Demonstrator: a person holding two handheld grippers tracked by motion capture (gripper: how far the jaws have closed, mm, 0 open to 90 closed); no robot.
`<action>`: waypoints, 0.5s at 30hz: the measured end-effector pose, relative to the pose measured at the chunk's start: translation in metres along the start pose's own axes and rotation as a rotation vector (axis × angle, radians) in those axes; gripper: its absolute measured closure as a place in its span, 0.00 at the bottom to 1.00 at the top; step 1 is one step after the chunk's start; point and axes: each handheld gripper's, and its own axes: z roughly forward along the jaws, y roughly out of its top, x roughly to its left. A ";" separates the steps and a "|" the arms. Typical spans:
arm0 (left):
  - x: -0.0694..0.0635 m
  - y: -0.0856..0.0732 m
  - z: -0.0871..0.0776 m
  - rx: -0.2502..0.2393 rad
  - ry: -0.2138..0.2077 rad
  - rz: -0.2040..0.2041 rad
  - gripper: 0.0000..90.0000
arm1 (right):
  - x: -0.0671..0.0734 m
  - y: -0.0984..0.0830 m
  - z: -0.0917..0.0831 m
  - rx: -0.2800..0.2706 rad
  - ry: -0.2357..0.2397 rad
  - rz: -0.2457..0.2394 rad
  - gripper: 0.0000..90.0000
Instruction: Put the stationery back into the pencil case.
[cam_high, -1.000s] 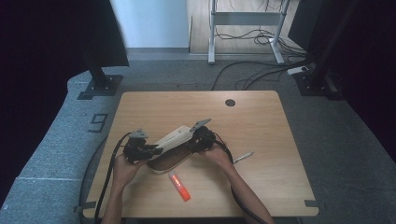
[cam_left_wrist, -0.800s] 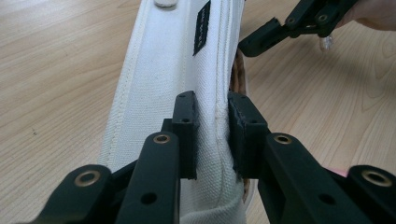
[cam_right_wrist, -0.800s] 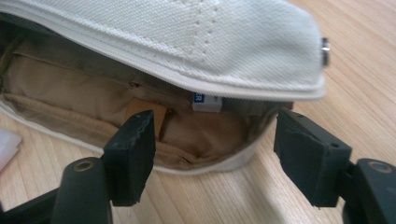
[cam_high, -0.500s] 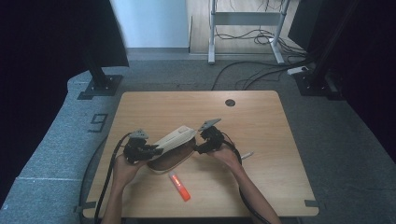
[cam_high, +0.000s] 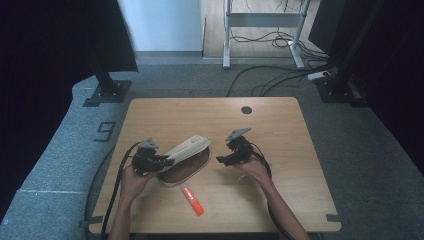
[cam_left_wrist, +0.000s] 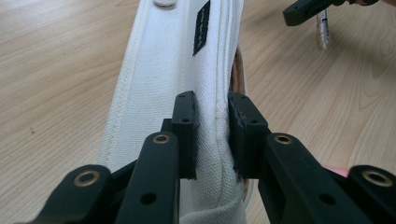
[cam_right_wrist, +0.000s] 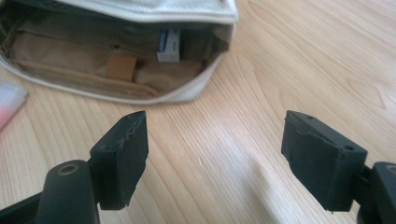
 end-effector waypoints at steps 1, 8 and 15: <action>0.000 0.000 0.000 -0.001 -0.001 -0.001 0.82 | -0.001 -0.001 -0.002 -0.001 0.003 0.003 0.24; 0.000 0.000 0.001 -0.001 -0.005 -0.004 0.82 | -0.009 -0.015 -0.016 0.007 0.004 0.026 0.20; 0.000 0.000 0.001 0.000 -0.006 -0.004 0.82 | -0.015 -0.030 -0.032 0.007 -0.009 0.033 0.20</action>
